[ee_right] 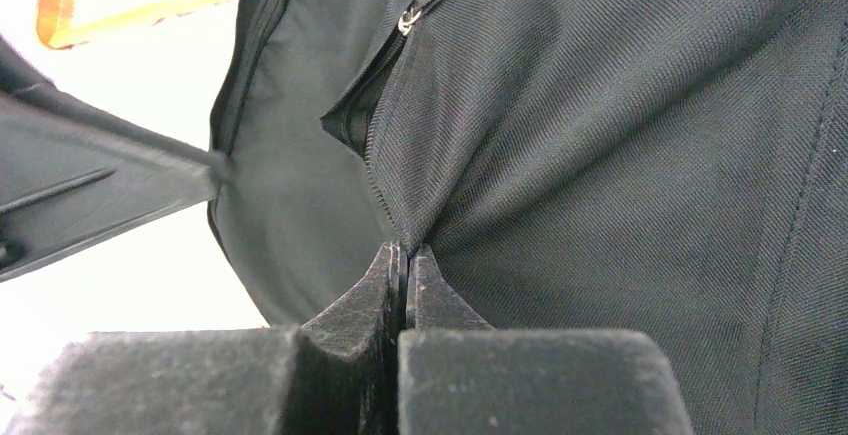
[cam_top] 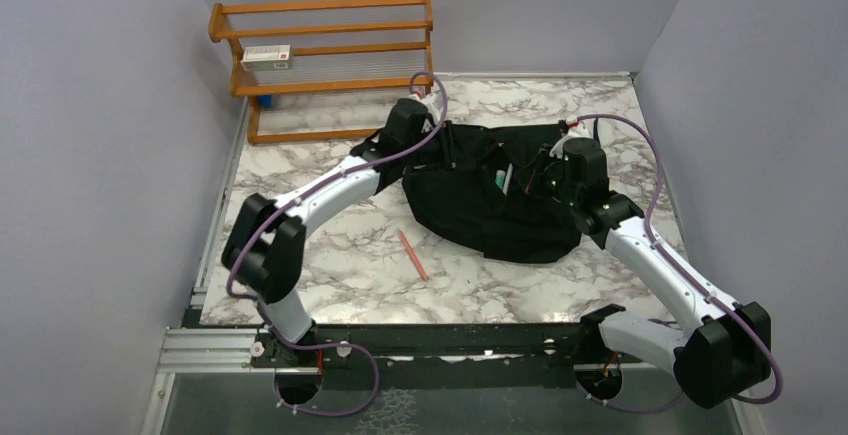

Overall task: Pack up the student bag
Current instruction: Place the stationery in the student bag, then pick up the stationery from the center of the board.

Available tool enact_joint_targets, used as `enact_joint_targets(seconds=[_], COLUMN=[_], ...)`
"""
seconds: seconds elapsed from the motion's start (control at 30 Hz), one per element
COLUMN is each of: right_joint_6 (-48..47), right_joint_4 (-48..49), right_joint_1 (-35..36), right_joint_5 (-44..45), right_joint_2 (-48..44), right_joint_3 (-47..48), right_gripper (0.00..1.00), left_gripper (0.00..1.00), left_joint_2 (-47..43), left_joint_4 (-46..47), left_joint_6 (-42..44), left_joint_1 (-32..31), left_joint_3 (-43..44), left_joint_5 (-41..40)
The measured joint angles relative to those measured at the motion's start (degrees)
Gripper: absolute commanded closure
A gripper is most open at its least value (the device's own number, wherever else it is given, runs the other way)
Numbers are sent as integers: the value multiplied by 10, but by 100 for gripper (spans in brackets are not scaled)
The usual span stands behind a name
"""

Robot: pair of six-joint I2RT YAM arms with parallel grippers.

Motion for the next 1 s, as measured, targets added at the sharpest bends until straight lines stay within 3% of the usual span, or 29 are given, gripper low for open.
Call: enact_joint_targets(seconds=[0.3,0.37,0.7,1.0], right_joint_6=[-2,-3,-4,-3], right_joint_4=[0,0,5,5], right_joint_1=[1,1,2,2], right_joint_5=[0,0,-1,-3], right_joint_2=[0,1,4,4], right_joint_3=[-1,-1,-10,-18], right_gripper=[100,99,99,99], left_gripper=[68,68,67,68], left_joint_2=[-241,-272,-290,-231], left_joint_4=[-117,-143,-205,-207], left_joint_6=[-29,-42,-127,-158], left_joint_1=[29,28,-30,-72], left_joint_3=[-239,-281,-335,-335], left_joint_5=[-217,-234,-308,-330])
